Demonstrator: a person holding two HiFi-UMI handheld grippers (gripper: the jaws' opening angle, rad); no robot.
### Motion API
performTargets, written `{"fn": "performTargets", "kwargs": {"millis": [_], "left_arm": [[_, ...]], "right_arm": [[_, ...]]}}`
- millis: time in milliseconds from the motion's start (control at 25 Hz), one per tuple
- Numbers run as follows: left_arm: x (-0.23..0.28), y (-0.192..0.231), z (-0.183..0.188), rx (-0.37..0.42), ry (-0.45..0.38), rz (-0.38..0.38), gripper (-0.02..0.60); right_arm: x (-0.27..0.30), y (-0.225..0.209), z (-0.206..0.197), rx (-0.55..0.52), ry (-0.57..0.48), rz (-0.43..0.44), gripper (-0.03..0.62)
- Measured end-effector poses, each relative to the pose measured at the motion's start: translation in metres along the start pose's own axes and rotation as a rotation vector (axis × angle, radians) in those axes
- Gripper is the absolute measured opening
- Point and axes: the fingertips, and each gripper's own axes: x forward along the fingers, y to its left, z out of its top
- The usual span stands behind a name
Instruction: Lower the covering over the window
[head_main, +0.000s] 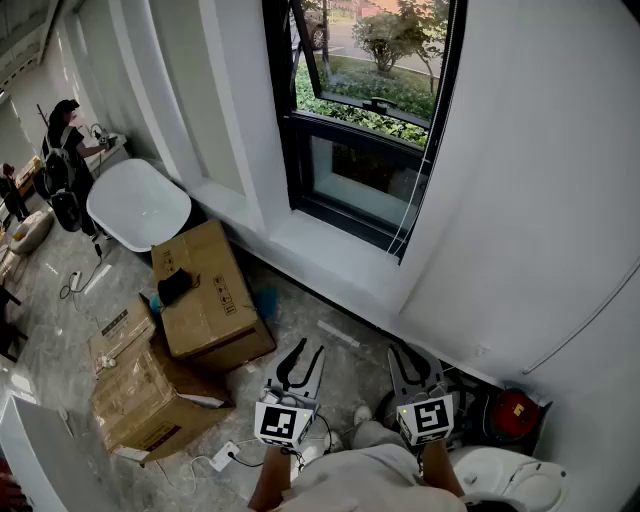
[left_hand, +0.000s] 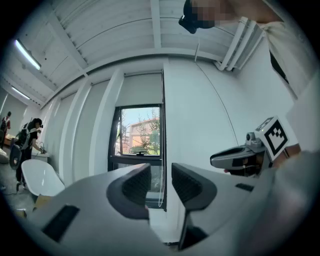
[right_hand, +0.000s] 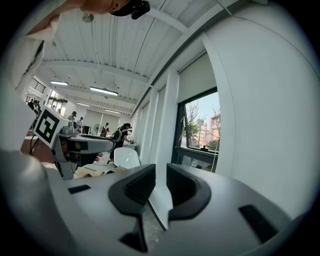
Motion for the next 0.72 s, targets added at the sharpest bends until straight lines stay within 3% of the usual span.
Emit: {"fn": "performTargets", "kwargs": {"millis": [280,520,720], "left_arm": [[-0.016,0.005,0.012,0.018,-0.047,0.013,0.132],[-0.005,0.006,-0.009,0.037,0.014,0.007,0.129],[0.023,0.008,-0.006,0.039,-0.002,0.004,0.126]], "right_arm": [[0.001,0.022,0.012,-0.018,-0.035,0.001,0.051],[0.010,0.012,0.011,0.010,-0.064,-0.018,0.051],[0.032,-0.005,0.002,0.031,-0.050,-0.011,0.051]]}}
